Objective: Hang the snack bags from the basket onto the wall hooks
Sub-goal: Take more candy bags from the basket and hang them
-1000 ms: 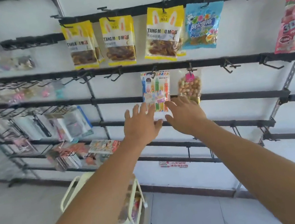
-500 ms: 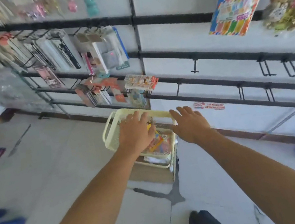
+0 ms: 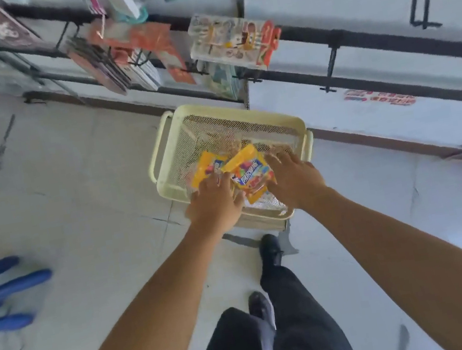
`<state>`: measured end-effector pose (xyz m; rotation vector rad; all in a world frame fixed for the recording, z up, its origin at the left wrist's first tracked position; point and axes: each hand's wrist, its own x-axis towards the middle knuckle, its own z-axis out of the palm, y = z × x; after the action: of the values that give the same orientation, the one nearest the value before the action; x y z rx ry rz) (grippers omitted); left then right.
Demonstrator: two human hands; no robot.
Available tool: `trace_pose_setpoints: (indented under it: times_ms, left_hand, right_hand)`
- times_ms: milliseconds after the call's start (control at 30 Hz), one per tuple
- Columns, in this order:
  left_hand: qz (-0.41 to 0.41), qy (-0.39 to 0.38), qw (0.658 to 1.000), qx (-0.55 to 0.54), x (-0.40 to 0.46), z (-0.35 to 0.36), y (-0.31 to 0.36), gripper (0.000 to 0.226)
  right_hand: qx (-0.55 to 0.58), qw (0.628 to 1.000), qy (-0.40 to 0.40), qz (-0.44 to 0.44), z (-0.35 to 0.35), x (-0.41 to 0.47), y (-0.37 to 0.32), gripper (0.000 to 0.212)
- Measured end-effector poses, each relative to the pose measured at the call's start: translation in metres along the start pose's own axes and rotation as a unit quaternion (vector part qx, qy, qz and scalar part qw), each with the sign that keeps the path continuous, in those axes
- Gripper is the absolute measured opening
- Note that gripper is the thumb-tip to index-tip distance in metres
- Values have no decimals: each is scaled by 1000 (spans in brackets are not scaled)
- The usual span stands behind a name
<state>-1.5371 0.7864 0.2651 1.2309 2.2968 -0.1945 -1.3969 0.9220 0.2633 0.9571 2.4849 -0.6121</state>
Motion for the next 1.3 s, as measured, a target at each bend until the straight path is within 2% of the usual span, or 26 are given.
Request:
trace_pose_setpoints:
  times_ms: [67, 200, 367, 467, 533, 633, 733, 800, 967, 1067, 1167, 1233, 1300]
  left_hand:
    - [-6, -20, 1000, -13, 24, 17, -1, 62]
    - [-30, -29, 993, -114, 67, 56, -6, 61]
    - [-75, -17, 972, -223, 118, 94, -16, 92]
    - [-76, -14, 950, -302, 142, 113, -19, 99]
    - [-76, -11, 937, -341, 151, 121, -19, 80]
    - [-64, -38, 916, -394, 152, 113, -20, 27]
    - [-73, -51, 856, -510, 145, 87, -29, 12]
    - [-77, -44, 831, -550, 140, 62, -34, 15]
    - [-57, -23, 764, -643, 120, -15, -34, 26]
    - [16, -109, 751, -651, 98, -65, -32, 21]
    - [52, -224, 744, -628, 75, -97, -33, 39]
    - [76, -221, 750, -619, 64, -113, -33, 39]
    - [99, -182, 749, -629, 52, -132, -27, 22]
  right_hand:
    - [21, 1000, -13, 13, 14, 22, 4, 60]
    - [106, 992, -48, 55, 50, 61, 7, 62]
    - [170, 979, -19, 109, 89, 105, 9, 71]
    - [239, 961, -5, 140, 104, 122, 6, 75]
    - [286, 945, 8, 157, 113, 129, 2, 66]
    - [328, 925, 11, 191, 110, 131, -2, 34]
    - [384, 907, -7, 173, 91, 123, -2, 20]
    - [412, 897, 1, 163, 68, 114, -5, 14]
    - [449, 882, 49, 131, -7, 89, -29, 19]
    - [514, 843, 99, 126, -55, 66, -48, 27]
    - [559, 808, 146, 114, -100, 36, -61, 34]
    - [595, 779, 172, 96, -124, 13, -68, 19]
    - [644, 737, 186, 90, -140, -8, -70, 12]
